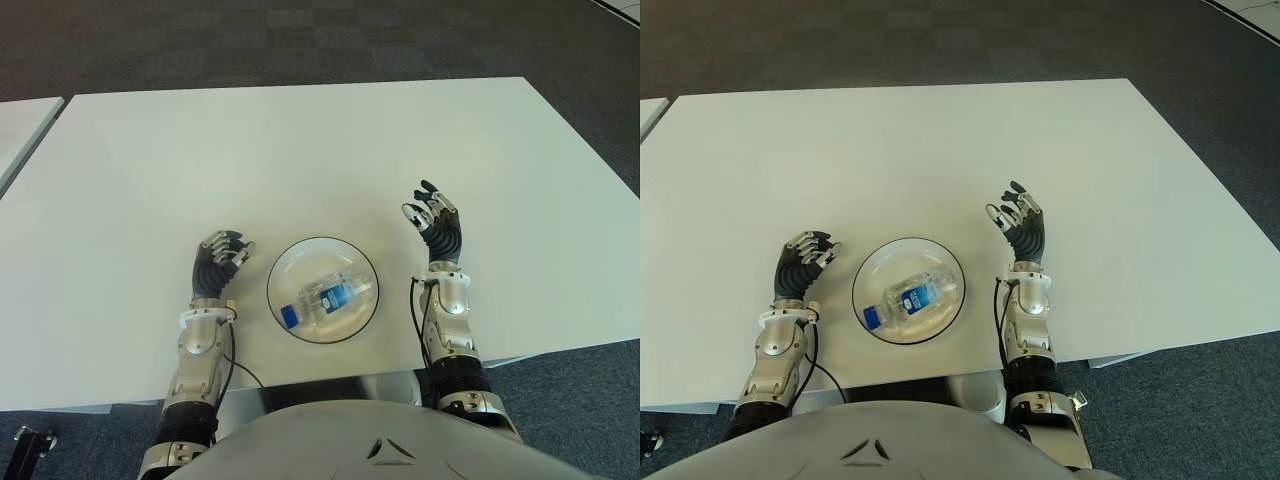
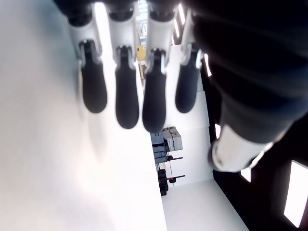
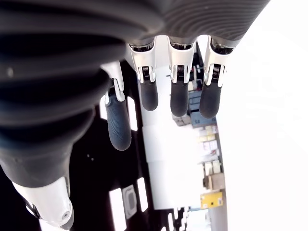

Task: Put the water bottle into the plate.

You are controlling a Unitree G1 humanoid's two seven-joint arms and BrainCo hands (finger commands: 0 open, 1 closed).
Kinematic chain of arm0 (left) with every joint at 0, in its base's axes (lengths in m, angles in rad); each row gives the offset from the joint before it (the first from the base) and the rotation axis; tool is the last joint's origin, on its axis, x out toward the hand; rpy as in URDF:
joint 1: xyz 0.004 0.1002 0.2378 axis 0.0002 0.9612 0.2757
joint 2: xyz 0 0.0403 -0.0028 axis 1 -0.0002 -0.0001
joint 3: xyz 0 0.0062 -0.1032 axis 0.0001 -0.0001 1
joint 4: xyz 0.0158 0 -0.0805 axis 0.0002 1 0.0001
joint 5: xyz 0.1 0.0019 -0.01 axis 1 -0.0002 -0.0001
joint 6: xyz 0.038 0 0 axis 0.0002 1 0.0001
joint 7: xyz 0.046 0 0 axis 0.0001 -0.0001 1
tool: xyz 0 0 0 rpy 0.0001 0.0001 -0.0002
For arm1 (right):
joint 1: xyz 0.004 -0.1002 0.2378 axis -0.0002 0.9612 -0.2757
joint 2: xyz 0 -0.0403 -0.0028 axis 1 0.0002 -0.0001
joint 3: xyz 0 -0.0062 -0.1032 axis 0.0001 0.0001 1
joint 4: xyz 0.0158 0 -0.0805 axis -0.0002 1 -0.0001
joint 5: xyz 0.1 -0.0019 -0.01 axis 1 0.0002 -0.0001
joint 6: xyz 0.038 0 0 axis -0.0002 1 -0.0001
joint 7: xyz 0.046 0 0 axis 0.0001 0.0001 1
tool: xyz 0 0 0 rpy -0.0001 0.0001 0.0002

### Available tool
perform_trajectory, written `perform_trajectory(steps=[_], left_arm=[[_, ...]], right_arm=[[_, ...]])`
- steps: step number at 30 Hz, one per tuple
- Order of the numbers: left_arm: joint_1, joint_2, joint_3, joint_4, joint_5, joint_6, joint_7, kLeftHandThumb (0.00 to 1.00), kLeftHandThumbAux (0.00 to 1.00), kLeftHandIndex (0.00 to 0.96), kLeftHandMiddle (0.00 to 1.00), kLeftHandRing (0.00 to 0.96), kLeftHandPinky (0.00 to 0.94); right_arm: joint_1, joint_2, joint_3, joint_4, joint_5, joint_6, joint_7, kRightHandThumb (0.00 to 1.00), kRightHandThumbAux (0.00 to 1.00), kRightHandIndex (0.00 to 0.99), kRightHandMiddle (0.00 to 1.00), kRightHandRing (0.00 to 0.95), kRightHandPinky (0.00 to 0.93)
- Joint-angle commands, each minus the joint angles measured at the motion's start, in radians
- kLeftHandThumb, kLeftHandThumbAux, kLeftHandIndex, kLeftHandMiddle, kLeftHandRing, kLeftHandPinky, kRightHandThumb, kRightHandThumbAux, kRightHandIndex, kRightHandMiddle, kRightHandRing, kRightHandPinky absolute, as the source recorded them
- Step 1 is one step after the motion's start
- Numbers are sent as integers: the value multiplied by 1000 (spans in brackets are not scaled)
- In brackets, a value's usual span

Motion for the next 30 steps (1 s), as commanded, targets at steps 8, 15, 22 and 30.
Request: perform_trajectory(steps=[8,15,22,30], left_arm=[[7,0,-6,20,10,12,2,703,720,429,533,515,493],[6,-1,-8,19,7,9,-2,703,720,429,529,514,490],[21,-10,-5,-20,0,55,4,703,719,429,526,508,482],[21,-11,-6,-12,13,20,19,703,719,429,513,502,482]], right_arm=[[-26,-21,3,149,-118,-35,-91,707,728,432,547,545,559],[-57,-33,6,233,-154,-62,-130,708,728,432,558,569,593],[-73,-30,4,291,-160,-137,-155,708,727,432,584,597,617],[-82,-15,1,324,-146,-210,-167,706,726,433,603,606,609]])
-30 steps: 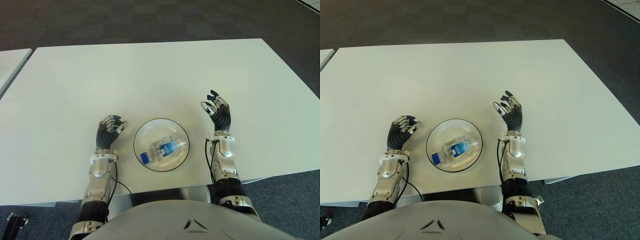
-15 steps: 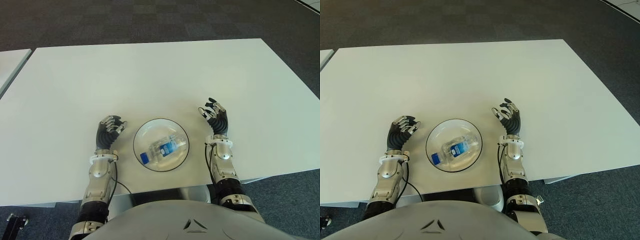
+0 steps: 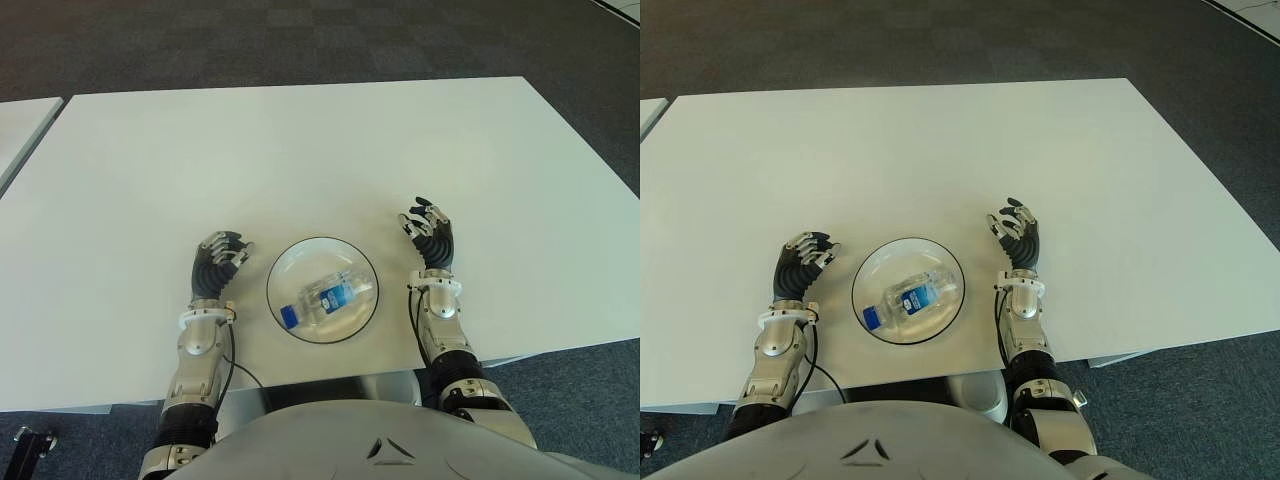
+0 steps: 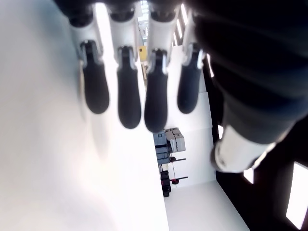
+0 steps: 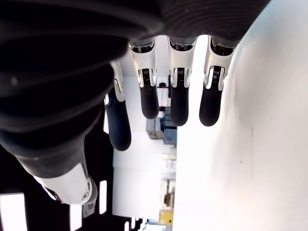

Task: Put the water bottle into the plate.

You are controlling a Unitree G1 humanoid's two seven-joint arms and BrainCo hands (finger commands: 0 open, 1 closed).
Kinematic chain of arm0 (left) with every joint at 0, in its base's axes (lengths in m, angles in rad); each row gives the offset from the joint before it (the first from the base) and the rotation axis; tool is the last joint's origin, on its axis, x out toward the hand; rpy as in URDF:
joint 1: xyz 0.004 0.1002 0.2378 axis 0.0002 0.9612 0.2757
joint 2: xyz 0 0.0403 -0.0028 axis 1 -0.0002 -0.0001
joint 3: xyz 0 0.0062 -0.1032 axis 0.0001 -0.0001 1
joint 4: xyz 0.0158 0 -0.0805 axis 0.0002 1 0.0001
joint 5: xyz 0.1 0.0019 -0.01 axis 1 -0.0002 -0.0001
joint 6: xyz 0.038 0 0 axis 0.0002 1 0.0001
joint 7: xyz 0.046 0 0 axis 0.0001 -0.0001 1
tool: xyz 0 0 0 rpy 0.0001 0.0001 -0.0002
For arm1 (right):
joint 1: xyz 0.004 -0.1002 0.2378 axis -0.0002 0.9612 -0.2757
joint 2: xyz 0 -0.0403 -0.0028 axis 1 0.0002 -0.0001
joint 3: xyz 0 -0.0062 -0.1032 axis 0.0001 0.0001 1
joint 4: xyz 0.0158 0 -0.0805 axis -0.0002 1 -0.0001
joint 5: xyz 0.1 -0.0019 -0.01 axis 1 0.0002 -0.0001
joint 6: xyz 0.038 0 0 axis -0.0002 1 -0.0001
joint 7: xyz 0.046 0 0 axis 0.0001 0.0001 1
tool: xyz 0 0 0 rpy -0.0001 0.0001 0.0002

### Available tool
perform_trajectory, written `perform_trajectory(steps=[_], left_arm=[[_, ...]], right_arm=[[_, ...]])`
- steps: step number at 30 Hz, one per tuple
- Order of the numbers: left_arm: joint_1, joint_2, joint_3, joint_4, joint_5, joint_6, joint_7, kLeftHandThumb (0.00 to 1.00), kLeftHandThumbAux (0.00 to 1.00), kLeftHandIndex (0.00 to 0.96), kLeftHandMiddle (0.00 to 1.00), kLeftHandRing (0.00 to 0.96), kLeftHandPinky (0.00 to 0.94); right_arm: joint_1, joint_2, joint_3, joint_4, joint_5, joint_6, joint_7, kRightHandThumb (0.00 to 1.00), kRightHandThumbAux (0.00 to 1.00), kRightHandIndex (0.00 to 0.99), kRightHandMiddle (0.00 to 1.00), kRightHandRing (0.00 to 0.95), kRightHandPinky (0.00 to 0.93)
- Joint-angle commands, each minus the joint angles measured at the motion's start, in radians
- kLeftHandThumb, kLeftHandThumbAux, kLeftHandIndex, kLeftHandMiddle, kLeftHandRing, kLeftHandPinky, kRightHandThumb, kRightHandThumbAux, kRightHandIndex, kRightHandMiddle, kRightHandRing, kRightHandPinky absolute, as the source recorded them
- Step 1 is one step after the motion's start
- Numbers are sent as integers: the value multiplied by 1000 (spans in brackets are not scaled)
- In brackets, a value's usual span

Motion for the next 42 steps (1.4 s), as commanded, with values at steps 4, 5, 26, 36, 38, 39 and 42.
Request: perform_trajectory(steps=[4,5,26,36,38,39,42], left_arm=[[11,-2,-9,14,6,-25,-6,702,718,429,527,507,487],[9,-1,-9,16,6,-27,-7,702,718,429,528,507,487],[-4,13,-2,38,-9,-29,-18,702,721,429,534,519,499],[-12,18,4,41,2,-18,-7,703,721,429,532,523,506],[-11,17,3,34,8,-15,-2,704,721,429,533,524,508],[-6,14,1,20,9,-1,0,704,721,429,533,525,509],[2,8,0,-7,12,33,5,704,720,429,526,516,494]], right_arm=[[-8,20,-3,36,15,-51,1,706,726,433,611,605,598],[-9,20,-3,39,15,-54,1,706,725,433,613,606,601],[-10,15,10,46,4,-66,22,705,726,433,615,605,607],[20,-11,42,-32,14,24,123,708,726,434,606,609,629],[25,-15,45,-46,15,42,137,708,726,434,608,612,633],[29,-17,47,-59,17,54,147,709,726,434,609,614,635],[40,-21,52,-92,24,87,174,710,726,435,611,616,633]])
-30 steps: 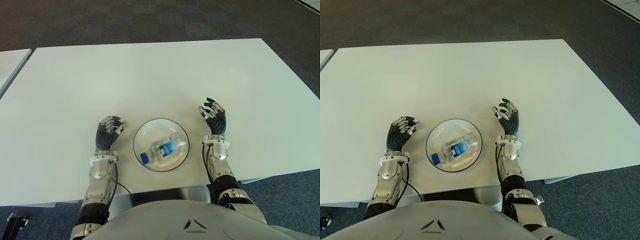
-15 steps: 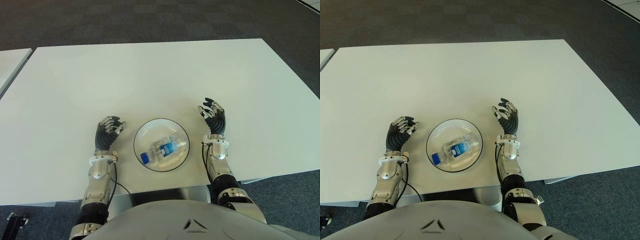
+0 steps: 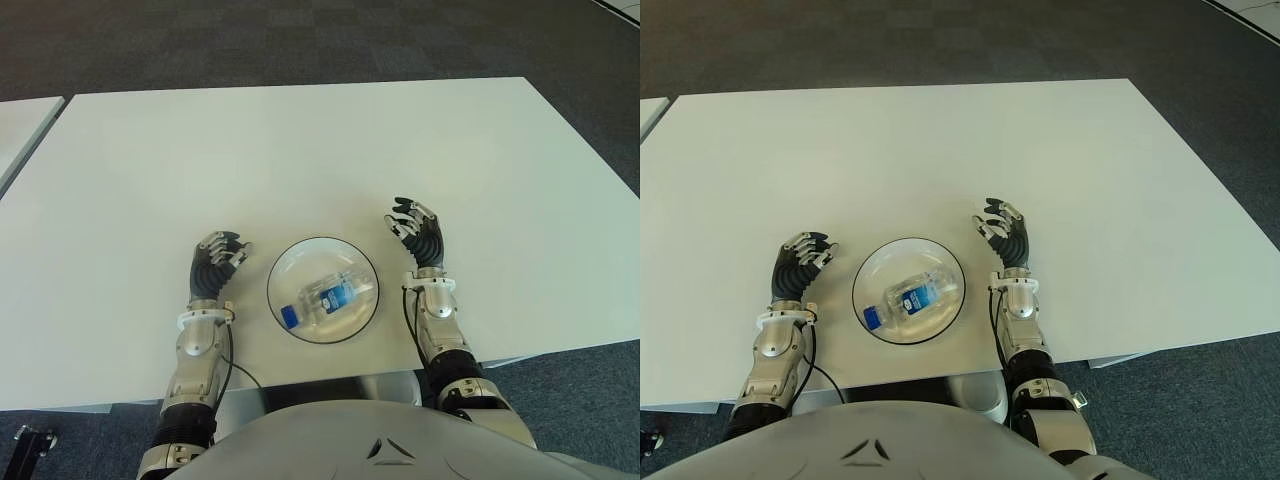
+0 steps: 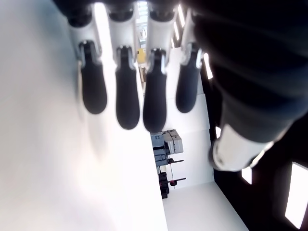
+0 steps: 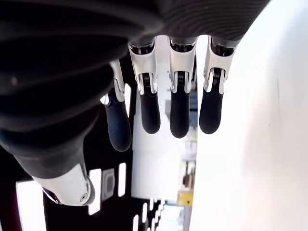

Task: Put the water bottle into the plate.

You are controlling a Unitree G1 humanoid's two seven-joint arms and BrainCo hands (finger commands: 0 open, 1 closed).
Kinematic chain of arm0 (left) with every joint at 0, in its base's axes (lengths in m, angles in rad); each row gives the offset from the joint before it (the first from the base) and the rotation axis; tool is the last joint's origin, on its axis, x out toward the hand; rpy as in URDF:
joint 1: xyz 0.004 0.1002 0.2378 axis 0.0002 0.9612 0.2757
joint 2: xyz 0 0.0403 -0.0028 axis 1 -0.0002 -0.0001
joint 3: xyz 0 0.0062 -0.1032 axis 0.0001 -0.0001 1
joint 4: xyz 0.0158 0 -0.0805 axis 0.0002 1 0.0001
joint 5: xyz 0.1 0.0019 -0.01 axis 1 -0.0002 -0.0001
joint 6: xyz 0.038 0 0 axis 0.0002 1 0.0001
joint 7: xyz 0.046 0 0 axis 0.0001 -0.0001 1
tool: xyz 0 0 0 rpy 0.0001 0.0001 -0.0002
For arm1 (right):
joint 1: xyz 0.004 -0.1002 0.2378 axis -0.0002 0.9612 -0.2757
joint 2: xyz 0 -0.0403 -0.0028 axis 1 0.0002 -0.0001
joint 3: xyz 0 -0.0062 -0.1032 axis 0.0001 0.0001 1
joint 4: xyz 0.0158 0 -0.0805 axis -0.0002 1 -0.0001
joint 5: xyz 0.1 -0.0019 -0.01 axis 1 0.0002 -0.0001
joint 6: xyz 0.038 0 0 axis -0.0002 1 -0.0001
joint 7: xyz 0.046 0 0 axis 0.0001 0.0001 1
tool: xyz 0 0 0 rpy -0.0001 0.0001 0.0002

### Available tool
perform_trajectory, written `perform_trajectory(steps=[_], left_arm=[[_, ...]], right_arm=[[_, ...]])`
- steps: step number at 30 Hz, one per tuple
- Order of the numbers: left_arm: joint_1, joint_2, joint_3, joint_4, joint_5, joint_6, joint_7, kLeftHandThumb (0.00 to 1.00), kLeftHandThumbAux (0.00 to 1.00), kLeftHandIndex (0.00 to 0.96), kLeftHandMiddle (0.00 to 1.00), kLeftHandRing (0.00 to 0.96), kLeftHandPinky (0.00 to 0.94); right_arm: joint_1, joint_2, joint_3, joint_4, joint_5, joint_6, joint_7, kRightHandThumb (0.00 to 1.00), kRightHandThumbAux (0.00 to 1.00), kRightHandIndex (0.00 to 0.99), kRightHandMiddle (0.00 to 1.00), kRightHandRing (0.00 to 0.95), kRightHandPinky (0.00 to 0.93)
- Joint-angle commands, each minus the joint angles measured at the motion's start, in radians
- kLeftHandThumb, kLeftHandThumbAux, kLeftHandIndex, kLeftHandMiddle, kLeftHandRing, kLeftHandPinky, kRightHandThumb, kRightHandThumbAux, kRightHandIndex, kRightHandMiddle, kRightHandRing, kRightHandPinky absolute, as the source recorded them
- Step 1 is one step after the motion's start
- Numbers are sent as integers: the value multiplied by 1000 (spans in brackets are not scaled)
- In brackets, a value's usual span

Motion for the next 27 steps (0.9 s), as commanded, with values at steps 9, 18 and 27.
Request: perform_trajectory(steps=[9,18,27], left_arm=[[14,-11,5,-35,2,72,18,704,719,429,504,497,477],[17,-17,10,-38,-8,79,16,705,717,429,503,491,479],[15,-17,15,-35,-4,83,19,705,717,429,504,495,480]], right_arm=[[55,-18,21,-132,37,157,100,711,725,436,610,611,616],[87,-22,25,-232,42,280,127,710,725,436,611,596,588],[102,-15,23,-287,49,337,129,711,724,437,621,610,625]])
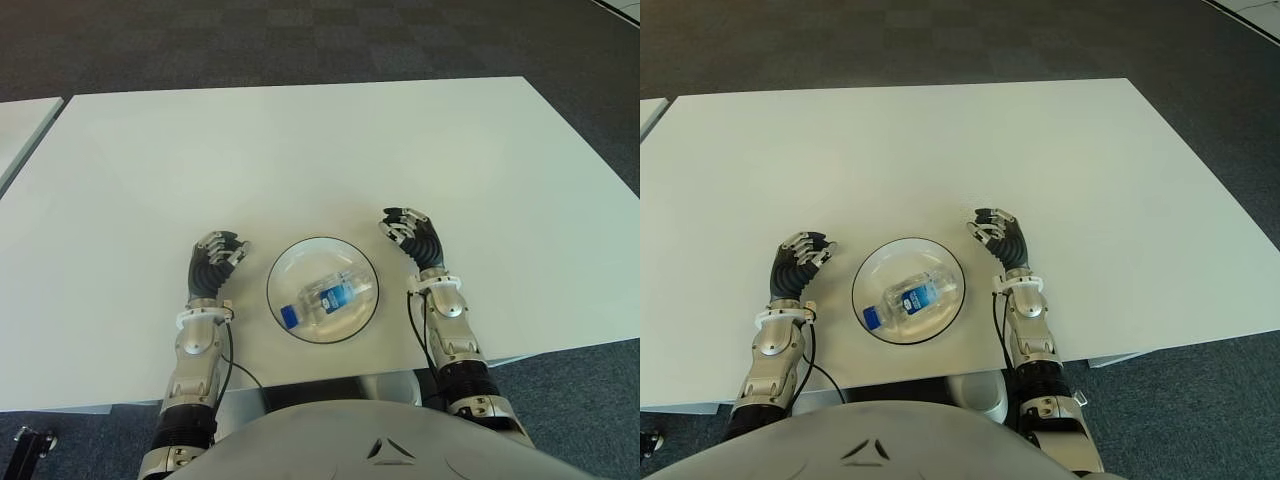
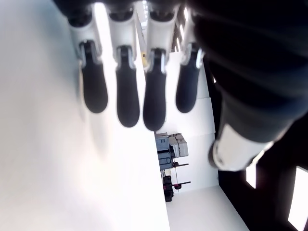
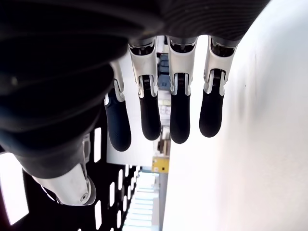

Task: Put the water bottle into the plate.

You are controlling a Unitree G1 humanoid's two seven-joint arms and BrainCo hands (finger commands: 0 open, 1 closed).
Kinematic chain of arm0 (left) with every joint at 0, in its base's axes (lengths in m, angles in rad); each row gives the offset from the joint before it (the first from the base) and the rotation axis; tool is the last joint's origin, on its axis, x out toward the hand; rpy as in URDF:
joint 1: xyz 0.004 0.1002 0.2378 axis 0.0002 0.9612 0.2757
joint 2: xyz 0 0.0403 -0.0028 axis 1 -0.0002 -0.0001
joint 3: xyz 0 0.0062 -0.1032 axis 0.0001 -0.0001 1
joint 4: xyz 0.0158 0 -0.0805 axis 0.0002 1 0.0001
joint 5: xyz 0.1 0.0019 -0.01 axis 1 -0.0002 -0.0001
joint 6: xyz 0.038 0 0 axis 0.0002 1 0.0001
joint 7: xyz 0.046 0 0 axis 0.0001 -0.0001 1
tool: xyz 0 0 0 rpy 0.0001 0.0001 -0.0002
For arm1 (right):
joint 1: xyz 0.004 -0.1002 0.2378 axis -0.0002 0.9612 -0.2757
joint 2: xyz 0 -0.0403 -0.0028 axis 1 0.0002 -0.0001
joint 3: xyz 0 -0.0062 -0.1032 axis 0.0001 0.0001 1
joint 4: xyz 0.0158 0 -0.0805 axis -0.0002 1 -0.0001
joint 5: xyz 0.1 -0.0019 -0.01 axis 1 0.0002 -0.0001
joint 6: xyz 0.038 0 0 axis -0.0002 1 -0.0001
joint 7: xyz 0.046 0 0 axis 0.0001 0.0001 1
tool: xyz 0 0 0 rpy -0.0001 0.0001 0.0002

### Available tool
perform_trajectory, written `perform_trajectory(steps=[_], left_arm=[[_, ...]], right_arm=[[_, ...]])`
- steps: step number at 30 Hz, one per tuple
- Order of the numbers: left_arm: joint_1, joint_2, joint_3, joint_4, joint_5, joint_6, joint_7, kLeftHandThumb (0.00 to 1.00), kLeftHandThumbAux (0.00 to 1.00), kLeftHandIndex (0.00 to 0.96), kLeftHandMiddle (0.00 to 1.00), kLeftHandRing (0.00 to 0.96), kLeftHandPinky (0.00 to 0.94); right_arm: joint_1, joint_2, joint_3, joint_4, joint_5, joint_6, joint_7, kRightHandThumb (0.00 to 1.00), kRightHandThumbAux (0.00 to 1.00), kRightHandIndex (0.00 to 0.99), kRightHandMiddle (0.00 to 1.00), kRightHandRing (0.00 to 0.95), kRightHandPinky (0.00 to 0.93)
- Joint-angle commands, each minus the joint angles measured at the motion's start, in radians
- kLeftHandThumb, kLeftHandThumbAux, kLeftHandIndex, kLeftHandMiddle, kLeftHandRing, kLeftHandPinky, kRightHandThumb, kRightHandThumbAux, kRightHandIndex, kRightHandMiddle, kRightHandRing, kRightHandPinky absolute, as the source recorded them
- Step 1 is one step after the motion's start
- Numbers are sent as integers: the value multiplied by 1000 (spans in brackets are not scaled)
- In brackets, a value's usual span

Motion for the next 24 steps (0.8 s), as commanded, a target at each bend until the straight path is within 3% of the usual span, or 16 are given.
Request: perform_trajectory(steps=[1,12,24], left_arm=[[4,-7,7,9,-2,22,13,705,717,429,505,495,480],[3,-6,10,13,-7,9,8,704,717,429,522,506,485],[7,-2,13,17,-21,-10,-3,704,716,430,527,503,483]], right_arm=[[16,5,2,-26,12,43,3,711,724,437,621,612,625],[27,15,-5,-67,27,82,-5,711,724,436,620,616,625],[31,27,-14,-58,32,66,-24,711,725,435,613,622,640]])
